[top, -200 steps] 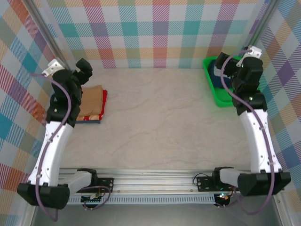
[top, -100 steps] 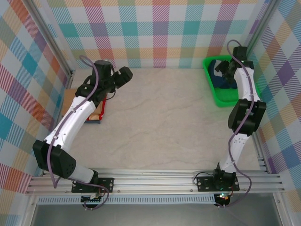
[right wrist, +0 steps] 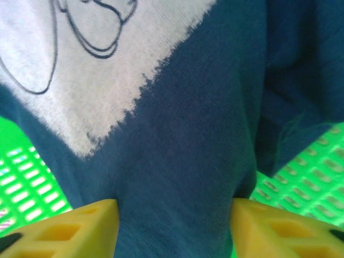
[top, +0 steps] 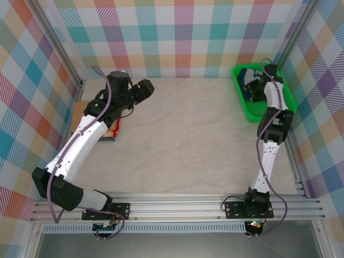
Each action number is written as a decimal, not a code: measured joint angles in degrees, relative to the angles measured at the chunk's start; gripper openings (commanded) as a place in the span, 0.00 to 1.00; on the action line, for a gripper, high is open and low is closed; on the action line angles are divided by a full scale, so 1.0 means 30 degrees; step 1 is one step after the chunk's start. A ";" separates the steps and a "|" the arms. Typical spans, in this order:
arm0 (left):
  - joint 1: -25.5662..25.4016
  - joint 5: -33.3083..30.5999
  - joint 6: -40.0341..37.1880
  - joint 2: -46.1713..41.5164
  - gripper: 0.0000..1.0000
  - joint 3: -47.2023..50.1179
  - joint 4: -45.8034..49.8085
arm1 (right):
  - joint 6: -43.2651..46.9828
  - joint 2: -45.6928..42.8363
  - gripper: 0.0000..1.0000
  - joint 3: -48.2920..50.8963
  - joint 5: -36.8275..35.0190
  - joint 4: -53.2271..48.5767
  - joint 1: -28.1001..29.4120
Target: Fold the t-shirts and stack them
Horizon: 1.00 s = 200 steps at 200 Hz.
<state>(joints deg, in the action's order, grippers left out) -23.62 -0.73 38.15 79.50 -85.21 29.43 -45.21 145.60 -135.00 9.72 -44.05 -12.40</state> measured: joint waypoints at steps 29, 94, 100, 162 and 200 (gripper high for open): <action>0.0000 -0.0138 -0.0007 -0.0393 0.76 0.0102 0.0240 | -0.0874 0.0605 0.24 -0.0474 0.0466 0.0364 0.0007; 0.0000 -0.0408 -0.0015 -0.0459 0.76 0.0364 0.0882 | -0.1137 0.0007 0.00 0.0444 0.0044 0.1501 0.0168; 0.0000 -0.0423 -0.0022 -0.0459 0.76 0.0364 0.0925 | -0.1078 -0.0328 0.00 0.0882 -0.0102 0.1668 0.0211; 0.0000 -0.0124 -0.0015 -0.0277 0.75 0.0357 0.0845 | -0.0189 -0.7635 0.00 0.5909 -0.3585 0.3803 0.1770; 0.0000 0.0466 -0.0015 0.0678 0.75 0.0255 0.0510 | 0.1588 -0.9821 0.00 0.1384 -0.3796 0.4058 0.3249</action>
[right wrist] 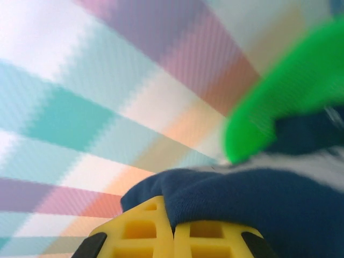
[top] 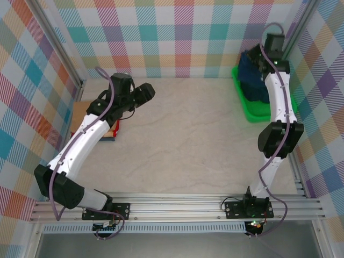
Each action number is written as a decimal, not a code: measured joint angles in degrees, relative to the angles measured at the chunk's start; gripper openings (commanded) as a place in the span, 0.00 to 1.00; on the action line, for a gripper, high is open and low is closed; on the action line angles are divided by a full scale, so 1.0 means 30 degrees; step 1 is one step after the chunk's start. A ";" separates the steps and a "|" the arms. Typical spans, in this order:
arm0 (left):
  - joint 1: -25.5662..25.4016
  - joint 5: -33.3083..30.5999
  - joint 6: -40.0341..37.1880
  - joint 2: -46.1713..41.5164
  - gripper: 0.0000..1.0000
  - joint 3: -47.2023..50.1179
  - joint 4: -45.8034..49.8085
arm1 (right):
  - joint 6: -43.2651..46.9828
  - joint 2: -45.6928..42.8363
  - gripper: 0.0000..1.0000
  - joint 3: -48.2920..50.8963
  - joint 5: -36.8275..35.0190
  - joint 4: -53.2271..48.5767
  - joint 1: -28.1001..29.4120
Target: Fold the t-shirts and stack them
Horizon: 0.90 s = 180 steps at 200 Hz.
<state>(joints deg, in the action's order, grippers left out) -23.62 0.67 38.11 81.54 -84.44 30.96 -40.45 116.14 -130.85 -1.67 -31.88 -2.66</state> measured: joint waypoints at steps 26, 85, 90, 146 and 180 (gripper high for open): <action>0.0000 0.0146 -0.0015 0.0539 0.75 -0.0306 0.0000 | 0.1173 0.0437 0.00 -0.5610 0.1668 -0.0197 0.0933; 0.0000 -0.0335 -0.0648 0.0583 0.76 -0.1982 0.0168 | -0.0386 -0.1086 0.00 -0.8961 0.7512 0.2397 0.3016; 0.0000 -0.0481 -0.0685 0.0576 0.77 -0.2084 0.0211 | -0.0474 -0.1290 0.00 -0.8721 0.7985 0.2375 0.3330; 0.0000 -0.1909 -0.1144 0.0372 0.76 -0.2317 0.1778 | -0.1115 -0.9326 0.67 0.9879 0.7992 -0.0568 0.6360; 0.0000 -0.1107 -0.1013 0.0481 0.66 -0.2084 0.2579 | -0.1647 -1.3216 0.63 1.9591 0.3439 -0.5362 0.5173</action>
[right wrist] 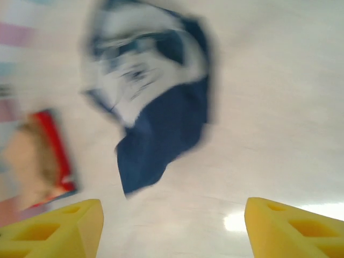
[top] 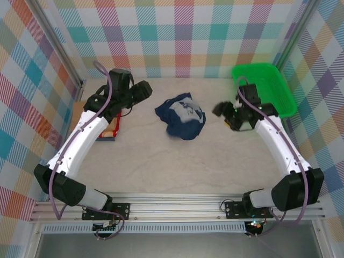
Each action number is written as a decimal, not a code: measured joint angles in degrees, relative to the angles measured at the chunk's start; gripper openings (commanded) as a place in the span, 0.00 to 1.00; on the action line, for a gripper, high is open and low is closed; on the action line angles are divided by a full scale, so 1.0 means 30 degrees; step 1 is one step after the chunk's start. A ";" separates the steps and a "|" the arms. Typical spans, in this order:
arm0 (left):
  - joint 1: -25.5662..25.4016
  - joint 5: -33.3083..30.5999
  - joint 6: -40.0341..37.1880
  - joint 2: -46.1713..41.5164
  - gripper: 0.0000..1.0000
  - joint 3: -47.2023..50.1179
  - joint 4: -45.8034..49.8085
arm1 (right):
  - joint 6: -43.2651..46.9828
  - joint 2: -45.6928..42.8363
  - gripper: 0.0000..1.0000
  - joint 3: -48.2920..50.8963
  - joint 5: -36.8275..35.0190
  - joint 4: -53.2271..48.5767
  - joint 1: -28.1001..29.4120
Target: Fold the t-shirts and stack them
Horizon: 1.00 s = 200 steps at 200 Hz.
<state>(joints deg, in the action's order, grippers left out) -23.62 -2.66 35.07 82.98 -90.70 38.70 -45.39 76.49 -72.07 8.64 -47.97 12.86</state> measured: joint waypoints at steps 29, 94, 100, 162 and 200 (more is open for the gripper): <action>0.0000 0.1945 0.0750 0.1056 0.53 0.1763 0.0051 | 0.0838 -0.0189 0.53 0.1457 -0.1260 -0.0612 0.0058; 0.0036 0.4393 0.3075 0.7898 0.50 0.3140 -0.0576 | 0.0146 0.2863 0.43 0.4911 0.0517 0.3759 0.3111; 0.0036 0.4503 0.3169 0.8670 0.51 0.2280 -0.0532 | -0.0073 0.3381 0.43 0.4983 0.0583 0.4131 0.3096; -0.0889 0.3198 0.2878 1.2247 0.56 -0.5311 0.0029 | -0.0685 1.0302 0.47 -0.0372 0.0787 0.6521 0.0685; -0.1086 0.2696 0.2878 1.1927 0.55 -0.4852 0.0525 | -0.0437 1.4338 0.33 -0.5362 0.0984 0.7089 0.0437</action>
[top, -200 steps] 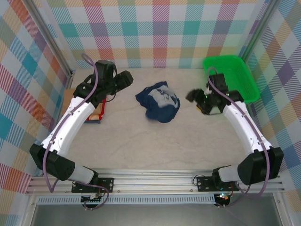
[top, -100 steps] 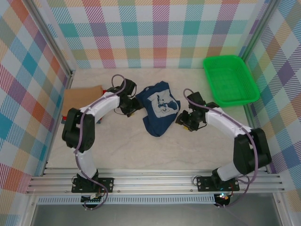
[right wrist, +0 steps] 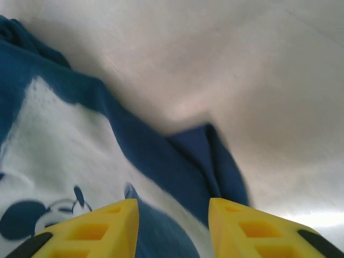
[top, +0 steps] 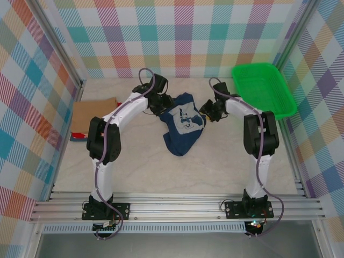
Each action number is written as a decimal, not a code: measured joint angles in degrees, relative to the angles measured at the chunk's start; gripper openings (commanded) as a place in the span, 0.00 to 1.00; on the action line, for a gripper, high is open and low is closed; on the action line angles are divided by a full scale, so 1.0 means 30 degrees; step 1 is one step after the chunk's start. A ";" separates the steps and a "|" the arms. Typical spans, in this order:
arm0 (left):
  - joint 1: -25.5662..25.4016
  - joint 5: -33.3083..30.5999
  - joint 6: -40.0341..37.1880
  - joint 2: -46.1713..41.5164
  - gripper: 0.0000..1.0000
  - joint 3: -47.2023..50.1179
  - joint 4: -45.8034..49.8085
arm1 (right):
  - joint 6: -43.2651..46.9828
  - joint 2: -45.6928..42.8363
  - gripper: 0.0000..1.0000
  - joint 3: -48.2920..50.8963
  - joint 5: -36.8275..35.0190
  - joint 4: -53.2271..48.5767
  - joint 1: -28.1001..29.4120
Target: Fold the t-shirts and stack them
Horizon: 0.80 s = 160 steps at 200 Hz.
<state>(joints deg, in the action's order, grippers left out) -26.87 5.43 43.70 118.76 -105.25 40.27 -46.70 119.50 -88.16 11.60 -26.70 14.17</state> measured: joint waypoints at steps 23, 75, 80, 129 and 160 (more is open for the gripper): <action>0.0000 -0.0277 -0.0095 -0.1027 0.55 0.0845 0.0503 | -0.0015 0.1202 0.25 -0.0415 0.0248 0.0036 0.0153; 0.0000 -0.0707 -0.0437 -0.4255 0.53 0.2535 0.0692 | -0.0197 0.1683 0.00 -0.1042 0.0393 0.0117 0.0670; 0.0000 -0.0707 -0.0444 -0.4422 0.53 0.2681 0.0699 | -0.0226 0.1661 0.00 -0.1027 0.0277 0.0117 0.0729; 0.0000 -0.0707 -0.0452 -0.4903 0.53 0.3796 0.0918 | 0.0262 0.0080 0.00 -0.2076 -0.2011 -0.1530 0.0729; 0.0036 -0.1100 -0.0663 -0.5151 0.53 0.3796 0.1173 | 0.1683 -0.1217 0.00 -0.6397 -0.2565 -0.2018 0.0503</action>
<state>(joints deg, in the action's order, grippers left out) -26.76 2.13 41.71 103.31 -93.86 43.79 -41.65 115.85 -107.35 3.90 -32.75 15.68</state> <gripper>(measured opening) 0.525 0.042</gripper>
